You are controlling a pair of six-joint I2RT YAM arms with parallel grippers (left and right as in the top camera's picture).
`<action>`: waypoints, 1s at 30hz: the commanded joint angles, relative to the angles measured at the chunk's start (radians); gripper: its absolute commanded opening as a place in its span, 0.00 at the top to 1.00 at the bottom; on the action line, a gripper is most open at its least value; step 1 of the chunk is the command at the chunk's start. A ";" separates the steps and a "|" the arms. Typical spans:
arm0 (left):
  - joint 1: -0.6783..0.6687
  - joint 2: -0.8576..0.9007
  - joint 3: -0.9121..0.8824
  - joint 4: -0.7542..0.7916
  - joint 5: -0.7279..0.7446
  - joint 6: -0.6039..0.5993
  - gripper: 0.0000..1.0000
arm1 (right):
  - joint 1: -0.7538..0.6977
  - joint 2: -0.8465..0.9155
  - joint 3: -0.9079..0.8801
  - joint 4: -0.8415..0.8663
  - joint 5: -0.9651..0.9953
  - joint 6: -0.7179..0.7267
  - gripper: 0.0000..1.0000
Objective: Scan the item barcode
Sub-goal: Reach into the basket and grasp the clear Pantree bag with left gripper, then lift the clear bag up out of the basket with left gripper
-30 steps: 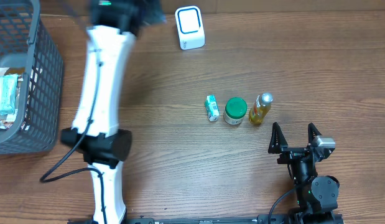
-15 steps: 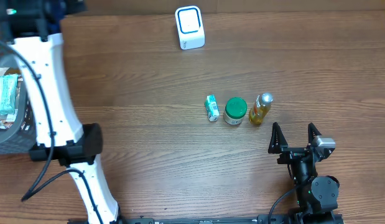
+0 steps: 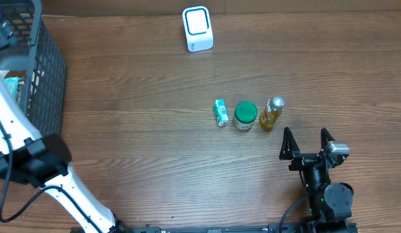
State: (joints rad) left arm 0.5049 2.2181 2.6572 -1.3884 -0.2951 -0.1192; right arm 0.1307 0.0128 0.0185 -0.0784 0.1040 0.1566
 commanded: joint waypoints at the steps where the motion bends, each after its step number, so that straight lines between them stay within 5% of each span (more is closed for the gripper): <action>1: 0.049 -0.007 -0.113 0.027 0.024 0.026 0.00 | -0.002 -0.010 -0.011 0.005 -0.002 -0.005 0.00; 15: 0.158 0.002 -0.639 0.401 0.219 0.346 0.00 | -0.002 -0.010 -0.011 0.005 -0.002 -0.005 0.00; 30: 0.159 0.029 -0.692 0.471 0.233 0.438 0.00 | -0.002 -0.010 -0.011 0.005 -0.002 -0.005 0.00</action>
State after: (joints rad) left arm 0.6621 2.2204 1.9697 -0.9180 -0.0505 0.2928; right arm 0.1307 0.0128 0.0185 -0.0784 0.1043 0.1562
